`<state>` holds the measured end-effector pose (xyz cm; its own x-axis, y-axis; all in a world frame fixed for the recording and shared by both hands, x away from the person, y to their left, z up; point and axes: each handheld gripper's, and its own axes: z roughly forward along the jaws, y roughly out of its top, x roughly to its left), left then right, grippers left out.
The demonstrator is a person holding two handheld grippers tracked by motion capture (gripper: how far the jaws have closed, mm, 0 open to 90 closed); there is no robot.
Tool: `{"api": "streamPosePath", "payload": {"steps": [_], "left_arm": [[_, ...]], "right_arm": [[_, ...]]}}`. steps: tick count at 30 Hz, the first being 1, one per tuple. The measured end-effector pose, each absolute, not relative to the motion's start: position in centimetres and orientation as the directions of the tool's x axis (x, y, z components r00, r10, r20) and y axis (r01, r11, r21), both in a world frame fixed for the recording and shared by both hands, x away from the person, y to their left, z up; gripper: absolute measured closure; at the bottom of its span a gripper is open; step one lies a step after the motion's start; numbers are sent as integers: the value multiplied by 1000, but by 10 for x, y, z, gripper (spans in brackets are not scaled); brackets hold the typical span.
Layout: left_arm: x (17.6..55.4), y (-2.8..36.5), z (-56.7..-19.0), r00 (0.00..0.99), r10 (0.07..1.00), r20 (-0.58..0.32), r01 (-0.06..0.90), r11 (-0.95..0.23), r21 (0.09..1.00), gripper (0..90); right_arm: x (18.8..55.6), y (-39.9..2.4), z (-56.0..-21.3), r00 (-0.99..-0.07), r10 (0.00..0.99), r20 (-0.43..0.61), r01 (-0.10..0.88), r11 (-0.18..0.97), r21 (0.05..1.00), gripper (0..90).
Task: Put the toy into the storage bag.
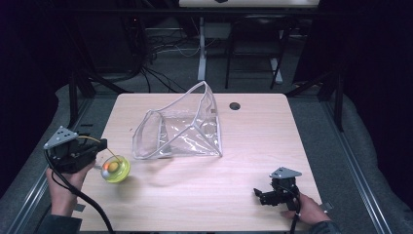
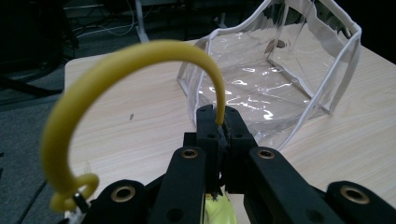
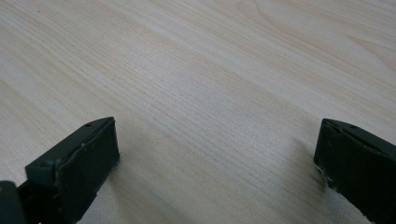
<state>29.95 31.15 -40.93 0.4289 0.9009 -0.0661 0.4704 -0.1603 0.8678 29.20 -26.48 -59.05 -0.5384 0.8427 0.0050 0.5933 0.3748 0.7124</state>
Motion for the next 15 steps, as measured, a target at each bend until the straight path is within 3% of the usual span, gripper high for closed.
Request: {"api": "streamPosePath", "payload": {"steps": [15], "left_arm": [[310,302,-381,446,895,-23,429,-191,883,883]], "right_arm": [[292,-265,-590,-539,842,5,593,376,712,0]]}}
